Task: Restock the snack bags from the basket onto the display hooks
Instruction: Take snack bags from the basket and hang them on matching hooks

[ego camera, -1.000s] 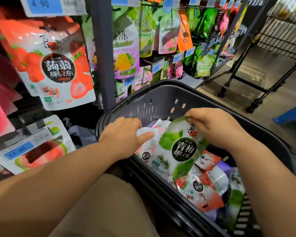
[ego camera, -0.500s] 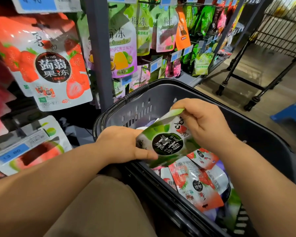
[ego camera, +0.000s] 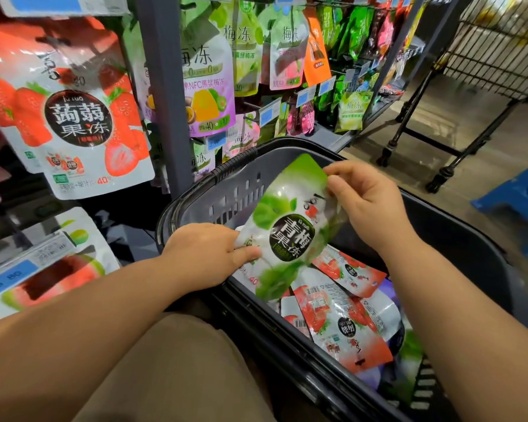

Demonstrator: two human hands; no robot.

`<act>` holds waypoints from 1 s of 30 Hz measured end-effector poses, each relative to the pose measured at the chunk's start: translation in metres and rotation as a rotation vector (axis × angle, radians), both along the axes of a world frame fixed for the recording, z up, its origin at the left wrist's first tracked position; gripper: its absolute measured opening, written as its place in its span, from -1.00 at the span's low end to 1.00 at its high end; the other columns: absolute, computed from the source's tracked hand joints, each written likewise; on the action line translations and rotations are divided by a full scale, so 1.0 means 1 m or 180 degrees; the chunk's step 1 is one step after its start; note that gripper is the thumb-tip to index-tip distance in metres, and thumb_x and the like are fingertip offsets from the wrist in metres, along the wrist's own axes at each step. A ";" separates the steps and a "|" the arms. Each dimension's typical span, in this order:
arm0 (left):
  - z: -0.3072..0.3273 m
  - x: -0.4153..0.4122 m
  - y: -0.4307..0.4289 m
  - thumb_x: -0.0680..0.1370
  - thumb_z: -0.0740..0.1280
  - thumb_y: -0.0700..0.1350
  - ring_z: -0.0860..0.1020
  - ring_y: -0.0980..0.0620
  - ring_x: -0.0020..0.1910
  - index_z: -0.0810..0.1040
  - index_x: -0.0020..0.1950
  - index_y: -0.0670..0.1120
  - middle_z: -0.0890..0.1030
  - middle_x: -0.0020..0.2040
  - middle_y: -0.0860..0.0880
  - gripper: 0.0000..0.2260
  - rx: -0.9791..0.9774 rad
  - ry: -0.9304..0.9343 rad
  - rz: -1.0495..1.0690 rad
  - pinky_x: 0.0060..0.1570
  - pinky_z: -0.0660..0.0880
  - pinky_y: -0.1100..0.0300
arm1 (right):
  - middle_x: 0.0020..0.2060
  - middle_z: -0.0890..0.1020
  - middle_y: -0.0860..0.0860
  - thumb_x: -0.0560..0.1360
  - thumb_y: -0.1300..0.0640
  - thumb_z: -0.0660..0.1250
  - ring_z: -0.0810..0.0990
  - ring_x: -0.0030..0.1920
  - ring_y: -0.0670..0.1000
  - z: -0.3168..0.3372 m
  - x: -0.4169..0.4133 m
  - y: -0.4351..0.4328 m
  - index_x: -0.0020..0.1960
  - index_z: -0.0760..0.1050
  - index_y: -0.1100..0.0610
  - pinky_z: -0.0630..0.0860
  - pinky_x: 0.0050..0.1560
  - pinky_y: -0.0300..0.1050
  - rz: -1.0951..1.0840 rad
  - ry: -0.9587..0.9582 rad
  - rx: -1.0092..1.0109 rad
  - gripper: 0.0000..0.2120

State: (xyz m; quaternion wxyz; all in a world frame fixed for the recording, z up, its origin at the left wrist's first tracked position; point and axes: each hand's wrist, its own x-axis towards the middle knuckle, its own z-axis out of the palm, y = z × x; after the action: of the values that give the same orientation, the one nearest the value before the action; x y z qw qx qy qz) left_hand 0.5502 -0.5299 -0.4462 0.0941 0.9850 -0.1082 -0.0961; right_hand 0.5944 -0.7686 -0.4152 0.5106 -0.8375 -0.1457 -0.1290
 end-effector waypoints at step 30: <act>0.007 -0.017 -0.017 0.69 -0.11 0.14 0.53 -0.09 0.01 0.31 -0.28 -0.01 0.54 -0.22 -0.01 -0.55 0.0247 -0.0453 0.0420 0.12 0.36 0.08 | -0.20 0.67 -0.03 0.44 0.12 0.36 0.65 -0.17 0.04 -0.085 0.017 -0.070 -0.11 0.66 0.04 0.55 -0.20 -0.17 0.0034 0.2299 -0.4272 -0.90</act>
State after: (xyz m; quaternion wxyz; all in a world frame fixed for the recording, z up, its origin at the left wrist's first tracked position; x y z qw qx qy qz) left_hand 0.5332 -0.5465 -0.4390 0.0540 0.9972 -0.0457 -0.0236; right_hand 0.6112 -0.8384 -0.5006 -0.0915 -0.9578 -0.0208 0.2716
